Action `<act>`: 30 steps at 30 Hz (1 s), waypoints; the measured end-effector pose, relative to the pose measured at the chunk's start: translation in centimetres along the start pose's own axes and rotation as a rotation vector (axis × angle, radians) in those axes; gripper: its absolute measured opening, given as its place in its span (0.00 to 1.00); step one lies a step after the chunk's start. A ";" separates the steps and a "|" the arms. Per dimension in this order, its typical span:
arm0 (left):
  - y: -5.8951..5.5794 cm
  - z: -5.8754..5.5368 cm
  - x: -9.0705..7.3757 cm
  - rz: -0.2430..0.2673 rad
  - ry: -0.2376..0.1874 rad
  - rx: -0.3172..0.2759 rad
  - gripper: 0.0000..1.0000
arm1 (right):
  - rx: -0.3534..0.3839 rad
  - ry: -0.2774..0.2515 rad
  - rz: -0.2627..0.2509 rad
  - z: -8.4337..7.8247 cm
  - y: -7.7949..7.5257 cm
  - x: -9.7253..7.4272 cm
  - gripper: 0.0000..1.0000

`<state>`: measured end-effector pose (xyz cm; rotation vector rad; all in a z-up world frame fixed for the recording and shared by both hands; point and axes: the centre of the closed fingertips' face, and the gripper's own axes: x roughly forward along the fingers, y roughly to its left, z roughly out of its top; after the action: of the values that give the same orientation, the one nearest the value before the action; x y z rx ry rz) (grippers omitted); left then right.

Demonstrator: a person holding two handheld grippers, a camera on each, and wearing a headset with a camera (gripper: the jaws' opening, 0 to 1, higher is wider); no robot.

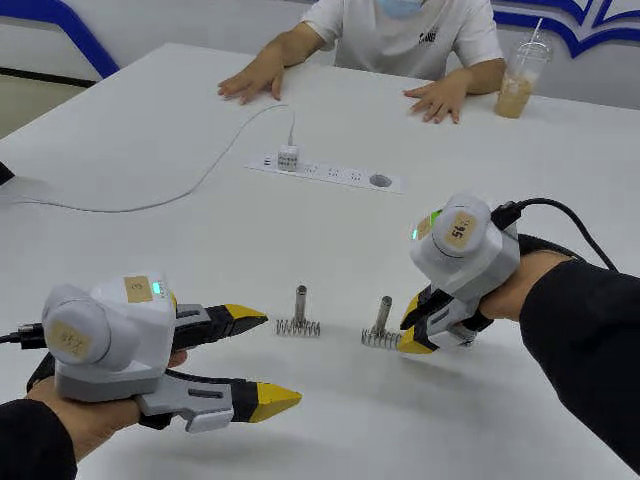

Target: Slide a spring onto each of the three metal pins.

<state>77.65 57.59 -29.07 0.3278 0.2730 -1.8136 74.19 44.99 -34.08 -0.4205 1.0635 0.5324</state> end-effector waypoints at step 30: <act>-2.0 0.1 1.4 -0.056 0.025 0.023 0.54 | -0.015 0.014 0.078 -0.2 3.8 -0.8 0.12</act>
<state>75.33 56.79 -29.49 0.3623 0.2821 -1.8700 71.52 47.73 -33.68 -0.3976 1.0930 0.6075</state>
